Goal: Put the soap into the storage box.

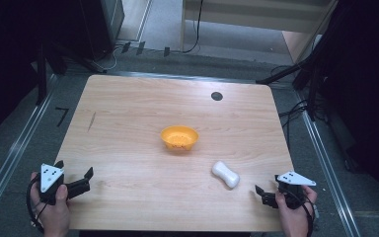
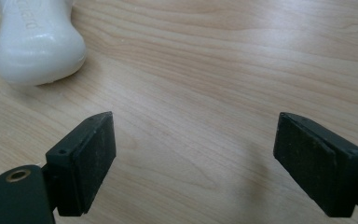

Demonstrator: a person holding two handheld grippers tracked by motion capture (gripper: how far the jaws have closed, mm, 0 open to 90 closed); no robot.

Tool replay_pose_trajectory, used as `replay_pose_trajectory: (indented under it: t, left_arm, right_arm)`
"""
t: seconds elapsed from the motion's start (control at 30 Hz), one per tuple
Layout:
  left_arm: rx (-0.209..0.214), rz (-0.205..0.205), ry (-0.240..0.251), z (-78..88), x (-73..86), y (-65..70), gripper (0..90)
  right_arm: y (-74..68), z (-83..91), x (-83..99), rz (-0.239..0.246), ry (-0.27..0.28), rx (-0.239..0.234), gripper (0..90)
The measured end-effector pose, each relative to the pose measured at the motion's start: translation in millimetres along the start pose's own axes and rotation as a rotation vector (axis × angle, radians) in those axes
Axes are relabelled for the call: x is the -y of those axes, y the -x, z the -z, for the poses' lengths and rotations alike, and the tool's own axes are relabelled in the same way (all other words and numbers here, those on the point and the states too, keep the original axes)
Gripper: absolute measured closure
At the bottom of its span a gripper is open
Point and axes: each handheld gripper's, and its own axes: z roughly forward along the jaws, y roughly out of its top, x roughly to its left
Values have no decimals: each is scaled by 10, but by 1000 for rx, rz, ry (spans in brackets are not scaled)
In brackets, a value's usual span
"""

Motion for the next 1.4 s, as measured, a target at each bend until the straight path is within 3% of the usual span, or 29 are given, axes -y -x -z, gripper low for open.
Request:
replay_pose_trajectory:
  t: [0.33, 0.57, 0.67, 0.8, 0.97, 1.4]
  left_arm:
    - [6, 2, -18, -18, -8, -4, 20]
    - [7, -1, -22, -21, -9, -1, 20]
    - [7, -2, -23, -22, -10, -1, 20]
    - [6, -4, -26, -26, -11, 2, 20]
    - [6, -7, -24, -23, -10, 5, 21]
    - [11, -3, -23, -22, -9, -1, 21]
  right_arm:
    - [-145, -134, -270, 57, -148, -71, 137]
    - [-217, -221, -313, 75, -203, -96, 137]
    - [-238, -229, -354, 117, -249, -83, 139]
    - [-251, -215, -418, 115, -261, -116, 139]
    - [-306, -226, -473, 148, -310, -116, 140]
    - [-434, -237, -693, 177, -346, -159, 143]
